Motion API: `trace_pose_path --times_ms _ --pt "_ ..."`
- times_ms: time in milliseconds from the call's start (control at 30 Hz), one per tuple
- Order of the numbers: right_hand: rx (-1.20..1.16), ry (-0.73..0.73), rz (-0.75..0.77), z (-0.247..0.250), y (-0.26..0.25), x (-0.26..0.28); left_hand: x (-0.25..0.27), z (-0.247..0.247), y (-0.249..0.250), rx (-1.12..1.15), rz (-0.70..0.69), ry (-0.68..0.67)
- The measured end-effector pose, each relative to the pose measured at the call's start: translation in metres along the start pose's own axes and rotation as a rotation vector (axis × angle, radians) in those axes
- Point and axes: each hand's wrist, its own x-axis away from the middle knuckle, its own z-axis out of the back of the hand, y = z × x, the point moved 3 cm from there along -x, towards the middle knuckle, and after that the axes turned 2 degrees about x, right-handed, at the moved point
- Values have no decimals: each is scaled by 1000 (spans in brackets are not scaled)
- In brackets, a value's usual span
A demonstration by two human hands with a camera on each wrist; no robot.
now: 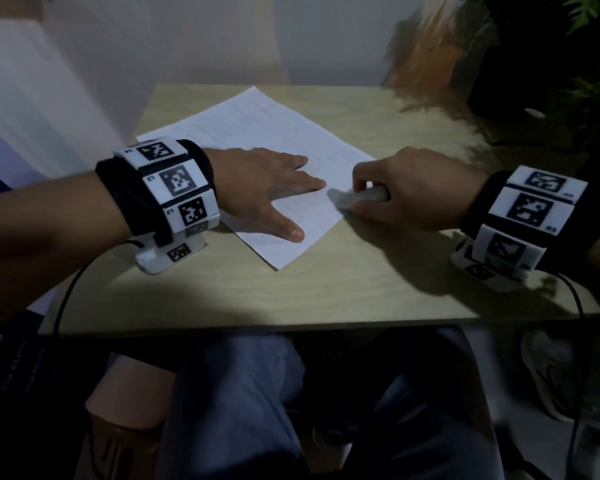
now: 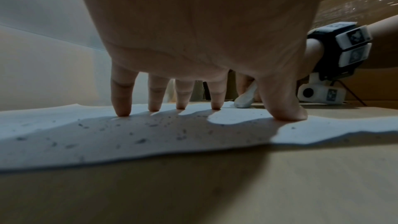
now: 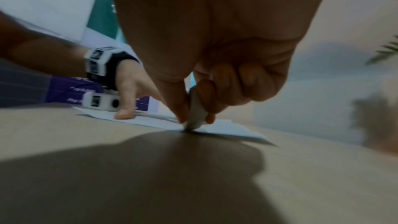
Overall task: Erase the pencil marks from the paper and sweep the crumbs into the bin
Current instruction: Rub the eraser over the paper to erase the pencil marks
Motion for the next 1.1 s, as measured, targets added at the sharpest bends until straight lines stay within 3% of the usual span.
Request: trace_pose_path --times_ms 133,267,400,467,567,633,733,800,933,1100 --pt "-85 -86 26 2 5 0 -1 -1 0 -1 1 -3" --pt "2 17 -103 3 24 -5 2 -1 0 7 5 6" --pt "-74 -44 28 0 7 5 2 0 1 20 3 2" --pt "-81 -73 -7 0 13 4 2 1 2 17 5 3" --pt "30 1 -109 3 27 -1 4 0 0 30 8 -6" --pt "80 37 -79 2 19 0 4 1 0 31 6 -7" --pt "-12 -39 -4 0 4 2 3 1 1 10 0 -5" --pt "-19 -85 -48 1 10 -1 3 1 2 0 1 -4" --pt "161 -11 -159 9 20 -6 3 1 1 4 -5 1" --pt "-56 -98 20 -1 -23 2 -2 -1 -3 13 -11 7"
